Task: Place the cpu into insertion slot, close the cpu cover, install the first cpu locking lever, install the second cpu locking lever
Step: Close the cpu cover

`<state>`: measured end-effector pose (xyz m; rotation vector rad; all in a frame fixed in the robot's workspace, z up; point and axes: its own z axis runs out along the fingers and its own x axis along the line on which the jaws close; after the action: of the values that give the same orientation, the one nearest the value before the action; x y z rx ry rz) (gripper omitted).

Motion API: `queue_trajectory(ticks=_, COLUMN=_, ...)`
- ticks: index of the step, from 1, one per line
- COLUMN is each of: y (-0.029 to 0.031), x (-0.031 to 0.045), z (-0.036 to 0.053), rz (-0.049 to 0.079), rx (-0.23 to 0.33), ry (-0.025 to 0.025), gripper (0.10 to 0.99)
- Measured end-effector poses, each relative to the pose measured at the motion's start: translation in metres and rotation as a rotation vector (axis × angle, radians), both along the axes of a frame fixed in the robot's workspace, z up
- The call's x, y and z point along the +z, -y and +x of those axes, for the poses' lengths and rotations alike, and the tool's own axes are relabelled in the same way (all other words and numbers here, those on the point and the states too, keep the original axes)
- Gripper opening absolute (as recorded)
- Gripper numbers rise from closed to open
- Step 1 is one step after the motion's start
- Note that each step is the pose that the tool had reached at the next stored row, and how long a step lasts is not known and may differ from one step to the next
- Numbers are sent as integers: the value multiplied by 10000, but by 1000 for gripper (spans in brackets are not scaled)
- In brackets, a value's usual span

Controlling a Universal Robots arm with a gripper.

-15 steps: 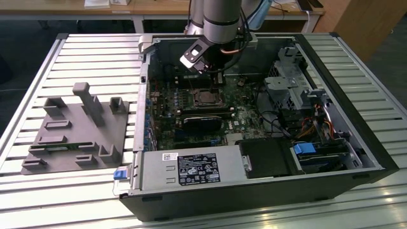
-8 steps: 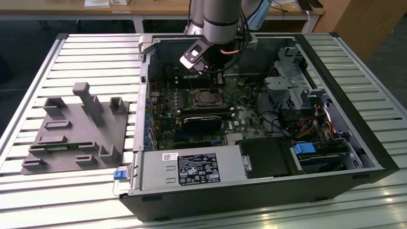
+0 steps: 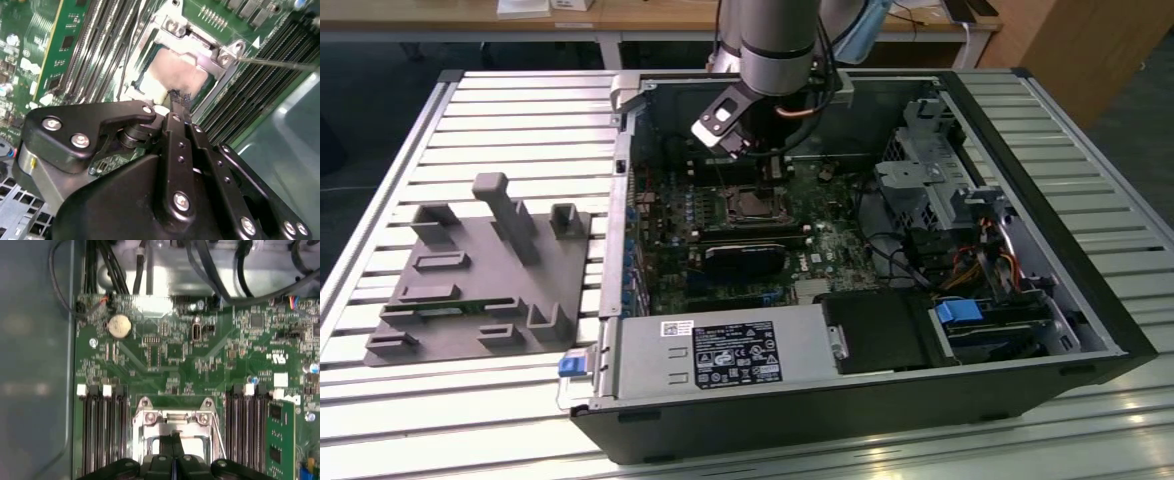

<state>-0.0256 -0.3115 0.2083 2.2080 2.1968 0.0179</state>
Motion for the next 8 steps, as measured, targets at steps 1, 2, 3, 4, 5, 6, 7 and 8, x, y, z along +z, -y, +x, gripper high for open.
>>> queue_trajectory(ticks=1, y=0, x=-5, z=-29, rz=0, rx=0, ry=0, gripper=106)
queue_trajectory(ticks=2, y=0, x=-10, z=-59, rz=0, rx=-1, ry=0, gripper=106)
queue_trajectory(ticks=3, y=0, x=-15, z=-83, rz=2, rx=-1, ry=1, gripper=106)
queue_trajectory(ticks=4, y=0, x=-20, z=-104, rz=0, rx=-1, ry=0, gripper=106)
queue_trajectory(ticks=5, y=0, x=-25, z=-124, rz=0, rx=0, ry=0, gripper=106)
queue_trajectory(ticks=6, y=0, x=-28, z=-141, rz=0, rx=-1, ry=0, gripper=106)
queue_trajectory(ticks=7, y=0, x=-30, z=-152, rz=1, rx=-1, ry=1, gripper=106)
queue_trajectory(ticks=8, y=0, x=-31, z=-159, rz=0, rx=-1, ry=0, gripper=106)
